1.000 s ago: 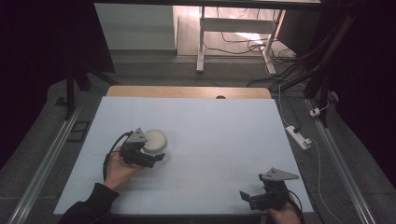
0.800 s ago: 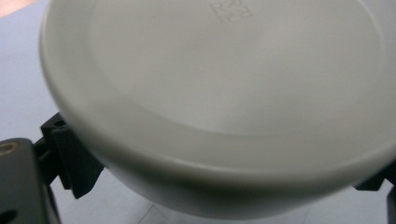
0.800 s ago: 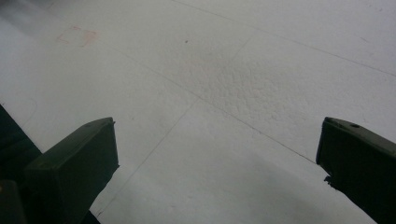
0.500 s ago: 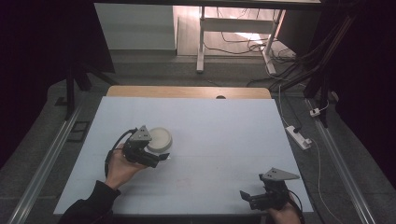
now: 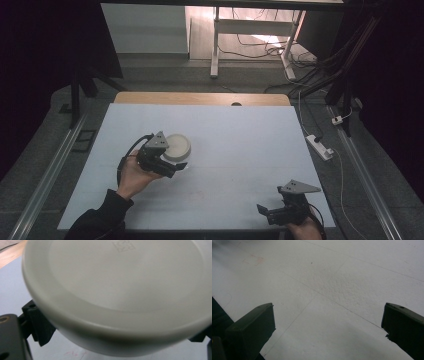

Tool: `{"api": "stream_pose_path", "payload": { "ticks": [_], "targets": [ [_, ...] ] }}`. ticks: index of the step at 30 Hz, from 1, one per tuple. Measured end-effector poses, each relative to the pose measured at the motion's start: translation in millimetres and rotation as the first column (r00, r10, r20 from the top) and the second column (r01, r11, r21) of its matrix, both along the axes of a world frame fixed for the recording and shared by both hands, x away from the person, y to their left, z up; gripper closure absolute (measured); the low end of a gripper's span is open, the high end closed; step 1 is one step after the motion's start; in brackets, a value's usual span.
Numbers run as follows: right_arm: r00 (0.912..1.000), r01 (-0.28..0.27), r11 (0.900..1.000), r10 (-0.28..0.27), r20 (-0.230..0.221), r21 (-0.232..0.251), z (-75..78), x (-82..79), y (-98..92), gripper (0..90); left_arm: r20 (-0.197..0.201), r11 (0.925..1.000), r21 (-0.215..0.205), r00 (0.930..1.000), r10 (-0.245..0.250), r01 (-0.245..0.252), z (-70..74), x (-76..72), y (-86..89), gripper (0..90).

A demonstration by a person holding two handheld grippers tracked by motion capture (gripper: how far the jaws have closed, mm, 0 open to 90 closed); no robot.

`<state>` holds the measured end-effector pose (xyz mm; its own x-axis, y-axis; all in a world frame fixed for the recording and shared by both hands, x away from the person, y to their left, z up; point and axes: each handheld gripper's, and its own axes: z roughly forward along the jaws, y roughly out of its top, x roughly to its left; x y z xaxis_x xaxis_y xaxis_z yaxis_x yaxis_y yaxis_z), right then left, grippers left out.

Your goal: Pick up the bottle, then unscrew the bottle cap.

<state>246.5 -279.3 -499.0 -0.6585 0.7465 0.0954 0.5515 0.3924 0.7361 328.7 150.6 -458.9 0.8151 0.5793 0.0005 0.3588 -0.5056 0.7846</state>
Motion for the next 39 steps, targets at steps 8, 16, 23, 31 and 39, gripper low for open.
{"api": "stream_pose_path", "payload": {
  "ticks": [8,16,23,31,39],
  "targets": [
    [1.0,-0.002,1.0,0.002,0.001,-0.001,0.0,0.0,0.1,0.0,0.007,0.9992,0.005,0.9991,-0.041,0.041,5.4,-1.0,-13.5,7.5],
    [1.0,-0.004,1.0,0.004,0.003,-0.001,0.0,0.0,0.1,0.0,0.012,0.9969,0.012,0.9968,-0.079,0.078,9.0,-4.7,-25.7,7.5],
    [1.0,-0.005,1.0,0.005,0.002,-0.002,0.0,-0.1,0.2,0.0,0.013,0.9947,0.006,0.9946,-0.103,0.103,10.6,-8.1,-32.1,7.5],
    [0.9999,-0.002,1.0,0.002,0.011,-0.004,0.4,-1.0,0.4,0.0,0.001,0.9928,-0.005,0.9929,-0.119,0.119,7.9,-9.5,-36.5,7.5],
    [0.9992,-0.006,1.0,0.006,0.04,-0.001,2.3,-2.1,1.9,0.0,0.0,0.9911,0.008,0.9911,-0.133,0.133,5.9,-10.6,-39.1,7.5]
  ]
}}
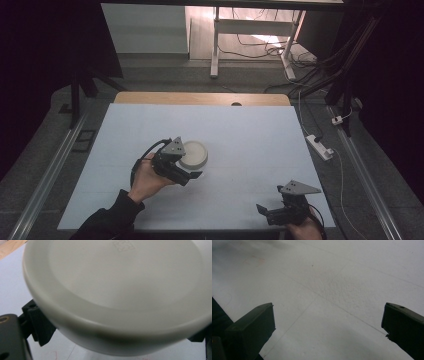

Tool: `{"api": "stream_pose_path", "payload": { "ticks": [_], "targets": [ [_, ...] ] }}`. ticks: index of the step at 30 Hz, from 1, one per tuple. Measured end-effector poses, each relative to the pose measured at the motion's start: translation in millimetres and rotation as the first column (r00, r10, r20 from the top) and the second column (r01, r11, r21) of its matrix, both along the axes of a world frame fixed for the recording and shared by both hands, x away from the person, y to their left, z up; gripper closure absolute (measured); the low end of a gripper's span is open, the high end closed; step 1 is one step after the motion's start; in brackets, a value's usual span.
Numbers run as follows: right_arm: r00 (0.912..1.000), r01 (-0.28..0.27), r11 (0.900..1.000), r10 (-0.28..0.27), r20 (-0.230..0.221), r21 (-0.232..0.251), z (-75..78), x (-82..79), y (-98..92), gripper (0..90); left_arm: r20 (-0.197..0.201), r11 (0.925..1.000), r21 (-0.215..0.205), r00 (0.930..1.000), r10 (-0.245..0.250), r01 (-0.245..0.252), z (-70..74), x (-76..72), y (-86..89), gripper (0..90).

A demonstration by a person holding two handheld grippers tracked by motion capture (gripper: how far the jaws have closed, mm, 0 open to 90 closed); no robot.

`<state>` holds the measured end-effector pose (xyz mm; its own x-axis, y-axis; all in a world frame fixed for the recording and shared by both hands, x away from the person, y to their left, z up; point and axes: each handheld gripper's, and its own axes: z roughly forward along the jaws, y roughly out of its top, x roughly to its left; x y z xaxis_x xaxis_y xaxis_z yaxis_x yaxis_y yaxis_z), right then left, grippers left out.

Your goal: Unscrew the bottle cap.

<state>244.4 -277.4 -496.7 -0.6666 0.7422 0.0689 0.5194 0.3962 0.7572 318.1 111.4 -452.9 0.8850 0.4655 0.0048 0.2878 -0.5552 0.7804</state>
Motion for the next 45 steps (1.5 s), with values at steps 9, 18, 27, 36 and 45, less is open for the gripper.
{"api": "stream_pose_path", "payload": {
  "ticks": [9,18,27,36,45],
  "targets": [
    [0.9996,-0.022,0.999,0.021,0.021,0.032,7.1,-0.5,4.4,0.0,0.0,1.0,0.001,1.0,0.006,-0.006,-1.4,-1.0,1.1,7.5],
    [0.9977,-0.059,0.997,0.058,0.037,0.041,12.4,0.7,15.8,0.0,0.003,1.0,0.0,1.0,0.008,-0.008,-1.9,-1.8,1.4,7.5],
    [0.9891,-0.134,0.99,0.13,0.069,0.045,18.6,3.9,29.1,0.0,0.005,1.0,0.0,1.0,0.008,-0.008,-1.8,-2.3,2.6,7.5],
    [0.9823,-0.18,0.98,0.175,0.068,0.082,28.7,8.2,44.0,0.0,0.004,1.0,-0.006,1.0,-0.005,0.005,-0.7,-2.8,3.4,7.5],
    [0.9715,-0.226,0.969,0.216,0.099,0.105,39.5,14.9,57.9,0.0,0.004,0.9998,-0.015,0.9999,-0.015,0.015,-0.7,-3.4,3.0,7.5]
  ]
}}
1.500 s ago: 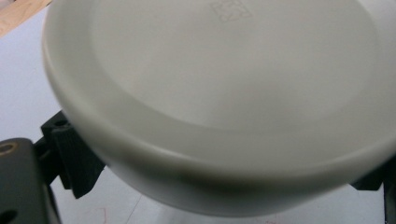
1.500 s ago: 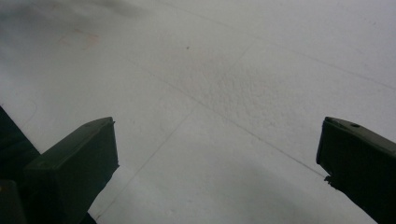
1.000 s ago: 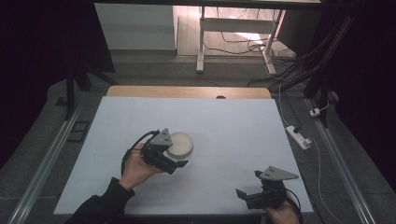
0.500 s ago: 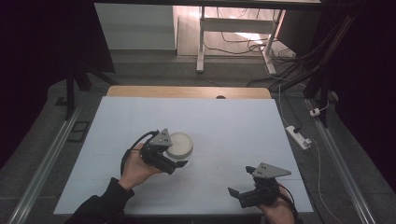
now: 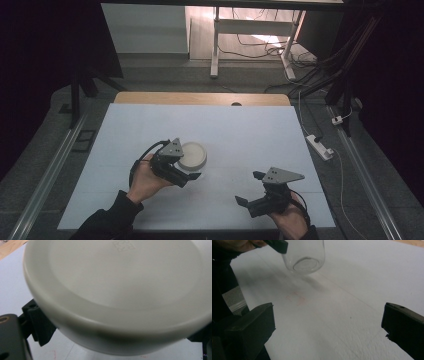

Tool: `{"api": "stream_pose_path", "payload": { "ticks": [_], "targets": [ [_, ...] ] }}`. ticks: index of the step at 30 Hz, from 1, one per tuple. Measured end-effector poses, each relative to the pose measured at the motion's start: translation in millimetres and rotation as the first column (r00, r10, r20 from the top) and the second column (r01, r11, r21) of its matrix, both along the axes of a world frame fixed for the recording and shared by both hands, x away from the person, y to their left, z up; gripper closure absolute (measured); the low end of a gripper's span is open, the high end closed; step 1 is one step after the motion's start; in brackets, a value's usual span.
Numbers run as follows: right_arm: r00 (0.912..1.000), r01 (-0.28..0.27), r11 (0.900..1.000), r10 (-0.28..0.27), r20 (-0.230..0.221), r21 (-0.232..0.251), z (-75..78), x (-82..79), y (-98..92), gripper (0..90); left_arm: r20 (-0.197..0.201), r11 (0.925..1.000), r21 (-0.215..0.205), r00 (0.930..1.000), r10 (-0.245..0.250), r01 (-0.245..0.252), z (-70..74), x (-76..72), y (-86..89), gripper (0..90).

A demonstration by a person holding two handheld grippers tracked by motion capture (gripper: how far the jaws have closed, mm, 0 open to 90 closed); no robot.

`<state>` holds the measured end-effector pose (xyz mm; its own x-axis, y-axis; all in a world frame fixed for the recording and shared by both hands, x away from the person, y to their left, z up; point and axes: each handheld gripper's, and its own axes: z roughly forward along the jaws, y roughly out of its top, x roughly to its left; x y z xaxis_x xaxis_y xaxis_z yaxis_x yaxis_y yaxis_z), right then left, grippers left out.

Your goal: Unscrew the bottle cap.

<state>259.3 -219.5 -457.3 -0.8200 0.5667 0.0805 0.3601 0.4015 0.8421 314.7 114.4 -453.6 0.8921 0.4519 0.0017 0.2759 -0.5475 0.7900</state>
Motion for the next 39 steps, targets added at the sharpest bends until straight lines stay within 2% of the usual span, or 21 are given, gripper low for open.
{"api": "stream_pose_path", "payload": {
  "ticks": [7,13,18,22,27,31,39],
  "targets": [
    [0.9993,-0.028,1.0,0.028,0.023,0.007,7.3,5.7,12.1,0.0,-0.003,0.9999,-0.002,0.9999,-0.011,0.011,0.2,-0.2,-0.4,7.5],
    [0.9993,-0.037,0.999,0.037,0.01,0.005,12.6,10.9,21.5,0.0,-0.006,0.9998,-0.006,0.9998,-0.018,0.018,0.8,-0.1,0.5,7.5],
    [0.9987,-0.039,0.999,0.039,0.033,-0.008,18.6,15.8,30.1,0.0,-0.005,0.9998,-0.008,0.9998,-0.019,0.019,1.3,-0.8,0.1,7.5],
    [0.9979,-0.046,0.999,0.045,0.047,0.0,22.2,18.4,39.1,0.0,-0.004,0.9997,-0.002,0.9997,-0.024,0.024,1.1,-1.2,-0.8,7.5],
    [0.9973,-0.068,0.997,0.067,0.03,0.021,25.1,22.5,49.0,0.0,-0.004,0.9996,-0.004,0.9996,-0.026,0.026,1.0,-2.0,-2.0,7.5],
    [0.995,-0.094,0.996,0.094,0.034,0.001,28.3,26.2,56.7,0.0,-0.003,0.9995,-0.001,0.9995,-0.032,0.032,1.2,-2.5,-2.5,7.5],
    [0.9901,-0.13,0.991,0.13,0.053,-0.004,35.5,31.2,73.7,0.0,-0.005,0.9991,-0.005,0.9991,-0.042,0.042,2.0,-5.0,-5.4,7.5]
  ]
}}
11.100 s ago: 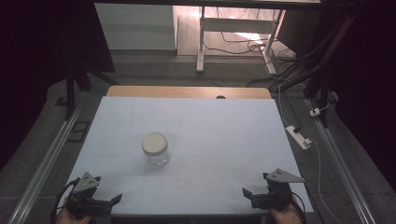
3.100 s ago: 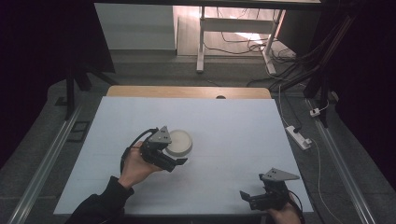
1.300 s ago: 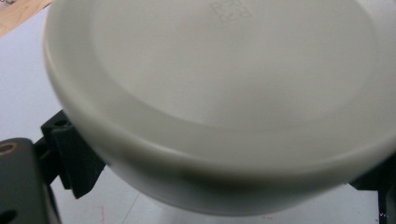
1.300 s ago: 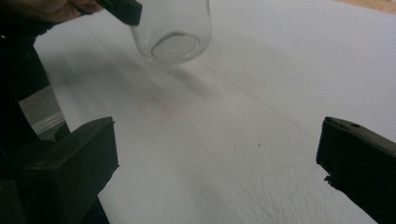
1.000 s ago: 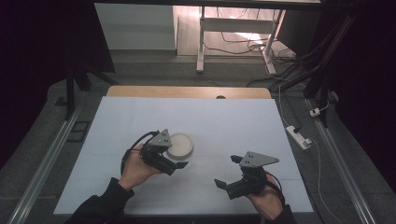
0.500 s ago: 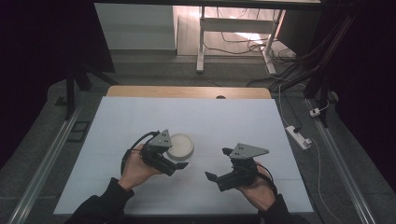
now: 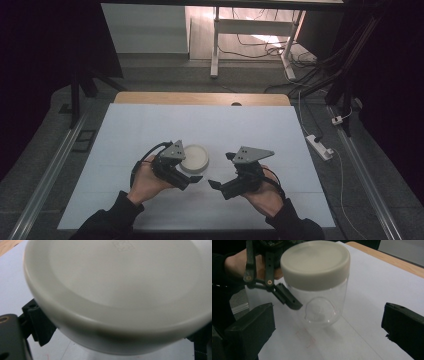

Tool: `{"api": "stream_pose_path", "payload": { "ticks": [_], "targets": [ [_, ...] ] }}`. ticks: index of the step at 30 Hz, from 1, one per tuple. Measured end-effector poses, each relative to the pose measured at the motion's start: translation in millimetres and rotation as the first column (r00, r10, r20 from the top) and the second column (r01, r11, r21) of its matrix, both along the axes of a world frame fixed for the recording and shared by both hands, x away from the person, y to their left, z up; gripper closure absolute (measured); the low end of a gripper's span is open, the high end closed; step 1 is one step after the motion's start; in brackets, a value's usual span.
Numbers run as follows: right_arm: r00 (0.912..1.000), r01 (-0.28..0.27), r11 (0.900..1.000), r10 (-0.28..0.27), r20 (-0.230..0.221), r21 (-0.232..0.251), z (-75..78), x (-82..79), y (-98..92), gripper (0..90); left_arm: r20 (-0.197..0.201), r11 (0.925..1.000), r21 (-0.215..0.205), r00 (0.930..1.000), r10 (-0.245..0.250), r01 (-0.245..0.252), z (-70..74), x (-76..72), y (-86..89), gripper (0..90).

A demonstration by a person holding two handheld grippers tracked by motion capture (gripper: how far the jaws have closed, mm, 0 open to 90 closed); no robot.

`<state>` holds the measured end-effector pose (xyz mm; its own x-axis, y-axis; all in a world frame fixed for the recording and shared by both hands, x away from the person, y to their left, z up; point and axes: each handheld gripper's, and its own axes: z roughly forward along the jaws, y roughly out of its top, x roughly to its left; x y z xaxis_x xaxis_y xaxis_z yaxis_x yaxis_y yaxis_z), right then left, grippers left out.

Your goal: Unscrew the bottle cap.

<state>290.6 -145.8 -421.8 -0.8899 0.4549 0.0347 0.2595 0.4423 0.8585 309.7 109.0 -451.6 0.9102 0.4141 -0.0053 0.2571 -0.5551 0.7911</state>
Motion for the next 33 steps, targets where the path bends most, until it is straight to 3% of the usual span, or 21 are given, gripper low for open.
{"api": "stream_pose_path", "payload": {
  "ticks": [9,19,30,33],
  "targets": [
    [0.9999,-0.011,1.0,0.011,0.003,-0.009,4.2,8.1,23.7,0.0,0.002,1.0,0.002,1.0,-0.008,0.008,1.0,-1.8,-0.8,7.5],
    [0.9999,-0.011,1.0,0.011,-0.005,0.004,5.3,16.2,37.9,0.0,-0.003,0.9999,0.008,0.9999,-0.014,0.014,-0.3,-2.2,-3.7,7.5],
    [0.9987,-0.048,0.999,0.048,-0.017,0.017,1.4,23.2,53.2,0.0,-0.009,0.9993,0.013,0.9994,-0.034,0.034,-0.7,-2.3,-6.0,7.5],
    [0.9974,-0.07,0.997,0.07,-0.018,0.021,-0.2,24.1,56.7,4.4,-0.012,0.9991,0.016,0.9992,-0.038,0.038,-1.5,-2.6,-7.0,7.5]
  ]
}}
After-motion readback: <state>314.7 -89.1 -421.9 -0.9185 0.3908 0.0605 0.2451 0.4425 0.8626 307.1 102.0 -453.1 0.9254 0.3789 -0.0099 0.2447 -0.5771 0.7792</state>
